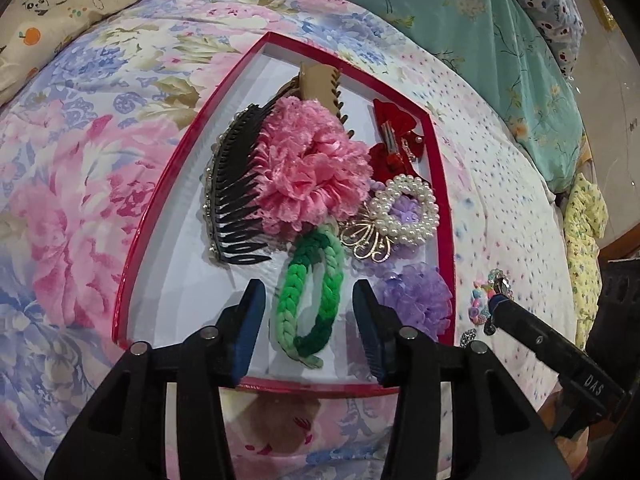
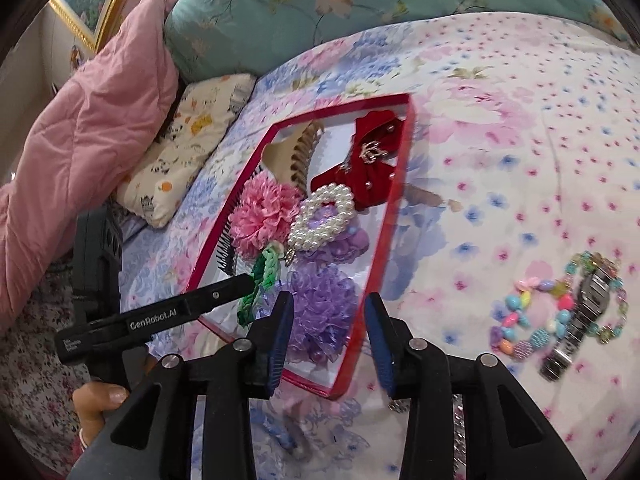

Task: Organize jewelry
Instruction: 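Open both tools, dropping the hair tie and scrunchie into the tray, then grasp the pastel bead bracelet with the left tool while the right tool grasps the silver watch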

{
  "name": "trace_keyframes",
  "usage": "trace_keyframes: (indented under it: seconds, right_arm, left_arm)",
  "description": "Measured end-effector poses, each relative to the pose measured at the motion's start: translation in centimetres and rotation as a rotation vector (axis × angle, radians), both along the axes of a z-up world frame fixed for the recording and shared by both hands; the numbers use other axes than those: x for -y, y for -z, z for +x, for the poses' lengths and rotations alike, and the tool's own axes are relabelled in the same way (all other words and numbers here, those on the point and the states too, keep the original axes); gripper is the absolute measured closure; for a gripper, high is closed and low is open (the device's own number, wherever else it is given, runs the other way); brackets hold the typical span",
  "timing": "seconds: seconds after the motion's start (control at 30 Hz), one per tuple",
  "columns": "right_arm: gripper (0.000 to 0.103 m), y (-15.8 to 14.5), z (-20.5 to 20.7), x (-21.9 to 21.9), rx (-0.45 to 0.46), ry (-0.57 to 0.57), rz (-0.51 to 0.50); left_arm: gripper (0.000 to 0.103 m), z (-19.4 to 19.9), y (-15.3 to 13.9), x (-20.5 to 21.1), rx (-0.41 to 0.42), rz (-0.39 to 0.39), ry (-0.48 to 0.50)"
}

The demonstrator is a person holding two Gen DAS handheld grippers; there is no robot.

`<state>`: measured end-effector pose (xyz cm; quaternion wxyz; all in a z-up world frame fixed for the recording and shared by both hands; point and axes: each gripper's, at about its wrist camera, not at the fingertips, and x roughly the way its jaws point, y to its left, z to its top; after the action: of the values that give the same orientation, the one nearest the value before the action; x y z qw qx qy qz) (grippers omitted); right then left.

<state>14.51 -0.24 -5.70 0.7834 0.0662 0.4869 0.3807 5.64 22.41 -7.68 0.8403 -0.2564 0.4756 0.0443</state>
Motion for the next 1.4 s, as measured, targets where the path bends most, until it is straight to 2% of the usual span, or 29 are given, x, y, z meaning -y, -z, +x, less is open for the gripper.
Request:
trace_keyframes:
  seconds: [0.33,0.6,0.93,1.2,1.3,1.4]
  right_arm:
    - [0.06,-0.6,0.6,7.0,-0.012,0.142,0.013]
    - [0.059,-0.1,0.7,12.3,-0.03,0.245,-0.005]
    - [0.056,1.2,0.3,15.7,-0.057,0.304,-0.012]
    - [0.056,1.2,0.7,16.7,-0.034,0.324,-0.011]
    - [0.057,1.5,1.5,16.6,-0.006,0.333,-0.066]
    - [0.06,2.1,2.4,16.7,-0.022,0.334,-0.079]
  left_arm:
    - [0.059,-1.9,-1.8,1.0,0.04,-0.008,-0.012]
    - [0.059,-2.1,-3.3,3.7,0.061,-0.008,0.039]
    - [0.059,-1.9,-4.4,7.5,0.068,0.011,0.133]
    - [0.059,-1.5,-4.4,11.4,0.051,0.023,0.226]
    - [0.045,-1.5,-4.3,13.0,0.049,0.032,0.259]
    - [0.045,-1.4,-4.0,14.6,0.044,0.043,0.297]
